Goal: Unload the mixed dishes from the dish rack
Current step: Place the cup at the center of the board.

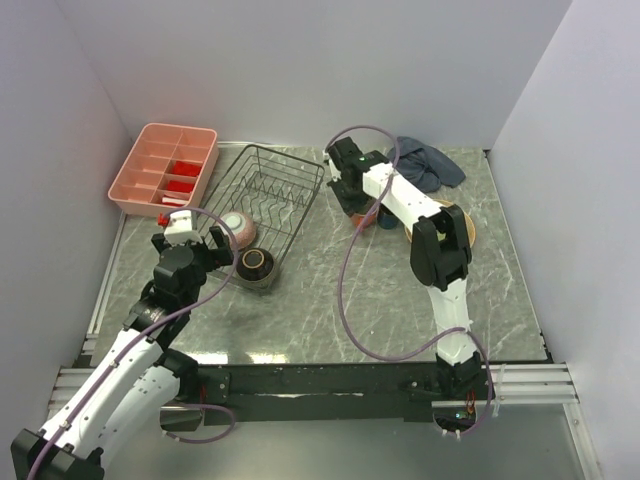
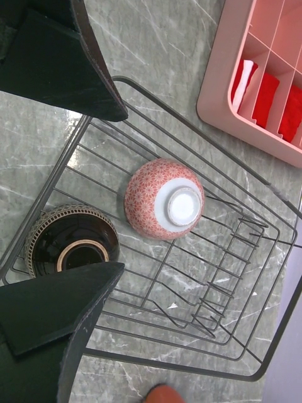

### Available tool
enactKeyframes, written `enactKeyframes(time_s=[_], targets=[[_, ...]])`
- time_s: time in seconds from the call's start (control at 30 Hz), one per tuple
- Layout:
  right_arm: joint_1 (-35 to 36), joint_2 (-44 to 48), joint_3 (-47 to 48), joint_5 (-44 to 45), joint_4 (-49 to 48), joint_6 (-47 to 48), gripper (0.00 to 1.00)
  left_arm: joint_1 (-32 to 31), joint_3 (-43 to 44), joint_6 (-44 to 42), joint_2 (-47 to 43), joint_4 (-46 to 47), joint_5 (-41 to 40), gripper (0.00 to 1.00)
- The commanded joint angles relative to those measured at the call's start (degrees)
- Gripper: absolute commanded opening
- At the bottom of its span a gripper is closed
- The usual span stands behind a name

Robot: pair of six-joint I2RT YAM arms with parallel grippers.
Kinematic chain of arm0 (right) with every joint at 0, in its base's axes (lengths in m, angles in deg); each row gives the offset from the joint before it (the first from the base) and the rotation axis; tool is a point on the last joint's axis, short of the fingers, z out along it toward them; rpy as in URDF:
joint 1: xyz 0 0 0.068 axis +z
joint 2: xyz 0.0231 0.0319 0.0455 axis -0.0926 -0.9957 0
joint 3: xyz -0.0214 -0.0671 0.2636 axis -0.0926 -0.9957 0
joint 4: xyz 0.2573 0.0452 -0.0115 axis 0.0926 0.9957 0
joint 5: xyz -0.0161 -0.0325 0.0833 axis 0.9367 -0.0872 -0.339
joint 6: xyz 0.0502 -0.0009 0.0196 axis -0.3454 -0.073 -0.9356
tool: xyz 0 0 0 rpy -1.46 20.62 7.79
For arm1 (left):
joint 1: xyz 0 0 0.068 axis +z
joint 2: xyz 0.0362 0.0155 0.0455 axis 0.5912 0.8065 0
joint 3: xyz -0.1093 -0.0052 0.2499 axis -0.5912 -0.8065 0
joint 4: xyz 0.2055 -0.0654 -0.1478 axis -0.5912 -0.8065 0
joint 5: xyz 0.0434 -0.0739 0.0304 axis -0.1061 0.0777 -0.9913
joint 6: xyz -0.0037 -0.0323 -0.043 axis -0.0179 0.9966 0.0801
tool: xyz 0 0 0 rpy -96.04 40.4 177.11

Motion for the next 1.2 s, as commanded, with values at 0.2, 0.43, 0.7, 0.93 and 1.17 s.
enactKeyframes(time_s=[0.2, 0.43, 0.7, 0.93, 1.17], targets=[[0.4, -0.5, 4.8, 3.6, 1.3, -0.1, 0.35, 0.5, 0.8, -1.2, 0.1, 2.1, 2.2, 1.00], [0.4, 5.4, 2.9, 1.4, 0.9, -2.4, 0.66, 0.5, 0.9, -0.9, 0.9, 1.8, 3.4, 0.99], [0.4, 19.6, -6.7, 0.1, -3.6, -5.5, 0.87, 0.4, 2.1, 0.5, 3.2, -1.0, 6.6, 0.99], [0.4, 35.2, -20.8, -2.0, -12.1, -7.4, 0.96, 0.5, 8.7, 6.1, 9.1, -7.0, 9.0, 0.99], [0.4, 46.6, -36.7, -7.5, -20.6, -10.5, 1.00, 1.6, 12.0, 18.4, 15.4, -6.8, 10.5, 1.00]])
